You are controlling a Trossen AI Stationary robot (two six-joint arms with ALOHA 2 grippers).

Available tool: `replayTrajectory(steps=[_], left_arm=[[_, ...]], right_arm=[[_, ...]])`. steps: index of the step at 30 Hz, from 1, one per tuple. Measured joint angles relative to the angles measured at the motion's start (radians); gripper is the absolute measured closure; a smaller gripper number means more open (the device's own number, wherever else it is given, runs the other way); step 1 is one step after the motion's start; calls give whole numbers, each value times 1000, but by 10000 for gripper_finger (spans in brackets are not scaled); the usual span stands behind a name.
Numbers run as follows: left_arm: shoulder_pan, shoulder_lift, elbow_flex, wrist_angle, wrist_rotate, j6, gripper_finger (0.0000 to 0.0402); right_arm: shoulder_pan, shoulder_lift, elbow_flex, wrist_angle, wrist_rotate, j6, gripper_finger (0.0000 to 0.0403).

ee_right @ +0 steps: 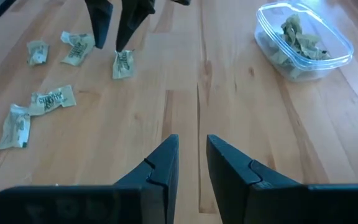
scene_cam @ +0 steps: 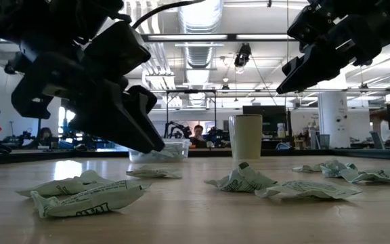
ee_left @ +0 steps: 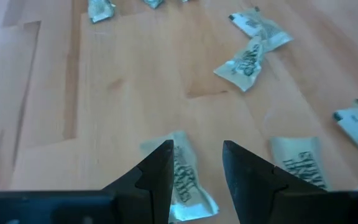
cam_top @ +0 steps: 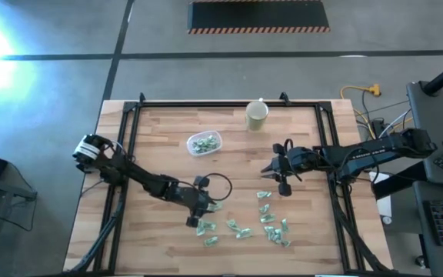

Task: Pick and place Stevia / Truvia into bins
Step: Put the stevia packet into the transparent container

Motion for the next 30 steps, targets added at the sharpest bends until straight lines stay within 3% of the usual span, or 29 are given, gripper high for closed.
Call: replayTrajectory(steps=[30], left_arm=[[43, 70, 10, -26, 0, -14, 281]], right_arm=[[0, 0, 0, 3, 0, 2, 330]])
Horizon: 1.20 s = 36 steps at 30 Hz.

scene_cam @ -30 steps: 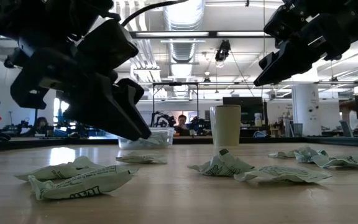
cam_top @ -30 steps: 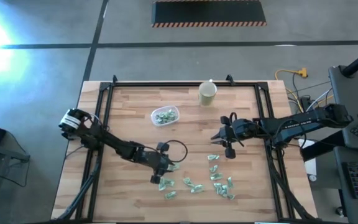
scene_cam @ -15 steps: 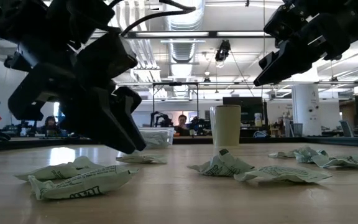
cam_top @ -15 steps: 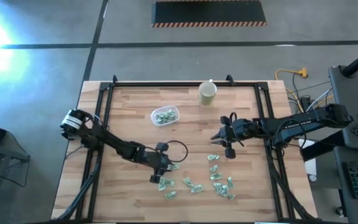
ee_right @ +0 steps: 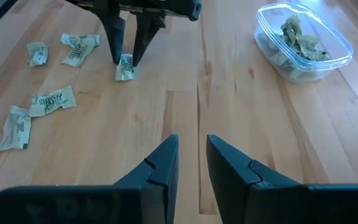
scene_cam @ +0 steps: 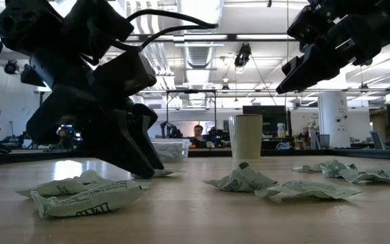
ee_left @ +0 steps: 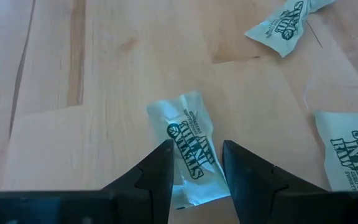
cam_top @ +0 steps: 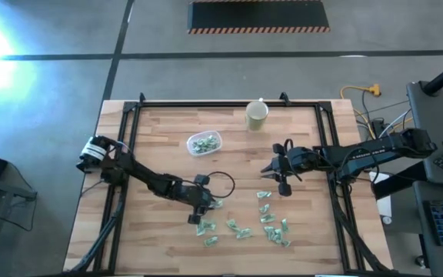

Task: Pick and place Stevia / Truvia into bins
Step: Put the stevia packet into the transparent container

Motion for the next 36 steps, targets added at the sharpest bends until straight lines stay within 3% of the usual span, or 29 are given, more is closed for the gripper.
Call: replayTrajectory(steps=[6, 16, 23, 27, 36], left_arm=[[0, 0, 0, -1, 0, 11, 291], [1, -4, 0, -6, -4, 69, 396], [1, -38, 15, -13, -36, 101, 394], [1, -89, 18, -10, -138, 106, 394], [3, -236, 16, -180, -503, 238, 393]], right_arm=[[0, 0, 0, 1, 0, 0, 330], [0, 0, 0, 1, 0, -2, 330], [0, 0, 0, 1, 0, -3, 330], [0, 0, 0, 3, 1, -3, 330], [0, 0, 0, 11, 2, -2, 330]])
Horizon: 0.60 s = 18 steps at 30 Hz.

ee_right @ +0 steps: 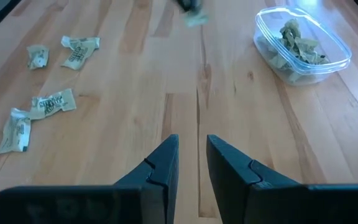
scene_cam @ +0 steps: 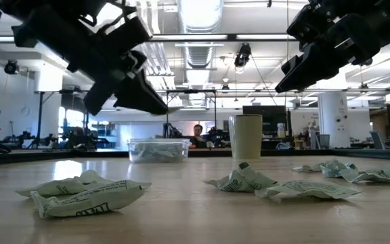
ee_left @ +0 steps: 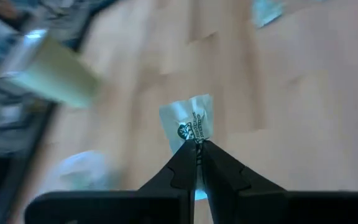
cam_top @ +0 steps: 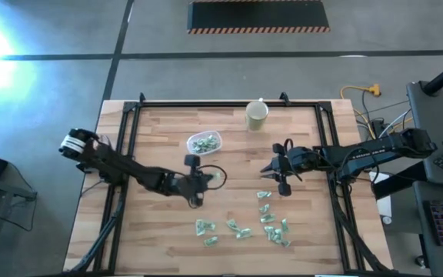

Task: Pick and place Stevia / Truvia into bins
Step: Put the stevia packet into the transparent container

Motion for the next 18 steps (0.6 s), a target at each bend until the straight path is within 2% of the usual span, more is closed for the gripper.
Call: replayTrajectory(steps=[2, 5, 10, 18], left_arm=[[5, -24, -1, -22, -71, 31, 393], [27, -51, -1, -56, -124, 65, 393], [104, -64, -1, -74, -131, 131, 393], [274, -61, -3, -80, -119, 127, 393]], right_arm=[[0, 0, 0, 7, 0, 0, 330], [0, 0, -2, 10, 0, 1, 330], [0, 0, -2, 11, 0, 4, 330], [0, 0, -3, 11, 0, 3, 330]])
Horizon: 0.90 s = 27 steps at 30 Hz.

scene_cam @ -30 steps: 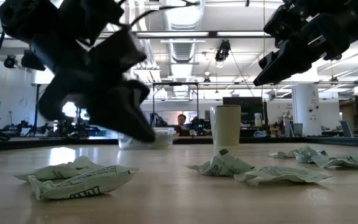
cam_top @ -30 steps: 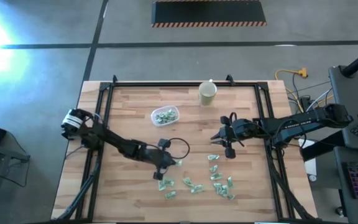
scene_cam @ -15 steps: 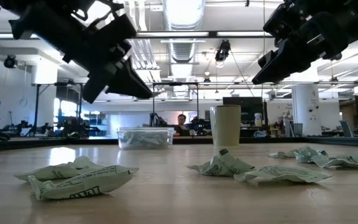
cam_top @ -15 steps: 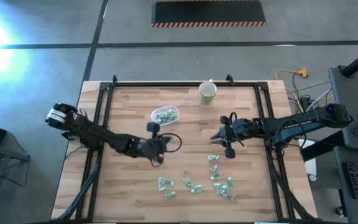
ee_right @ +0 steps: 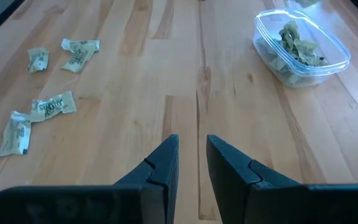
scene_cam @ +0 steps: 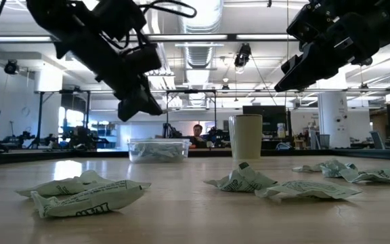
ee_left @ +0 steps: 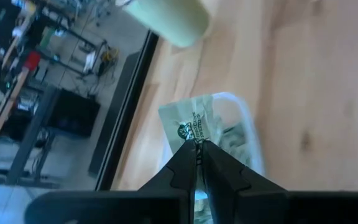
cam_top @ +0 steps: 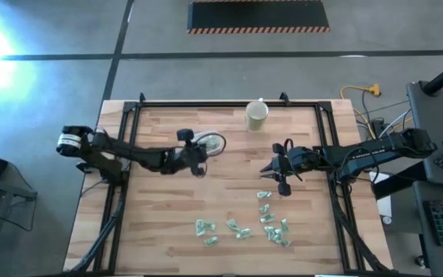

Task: Pick and place Stevia / Truvia into bins
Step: Put the stevia packet into the transparent container

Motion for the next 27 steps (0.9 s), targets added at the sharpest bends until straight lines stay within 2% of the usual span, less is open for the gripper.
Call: replayTrajectory(steps=[3, 9, 16, 27], left_arm=[[38, 0, 0, 1, 29, -22, 393], [103, 1, 0, 2, 152, -52, 393], [154, 1, 0, 7, 203, -52, 393], [229, 1, 0, 66, 357, -52, 393]], right_arm=[[0, 0, -1, 0, 0, -3, 330], [0, 0, -1, 0, 0, -3, 330], [0, 0, -1, 0, 0, -3, 330], [0, 0, -1, 1, 0, -3, 330]])
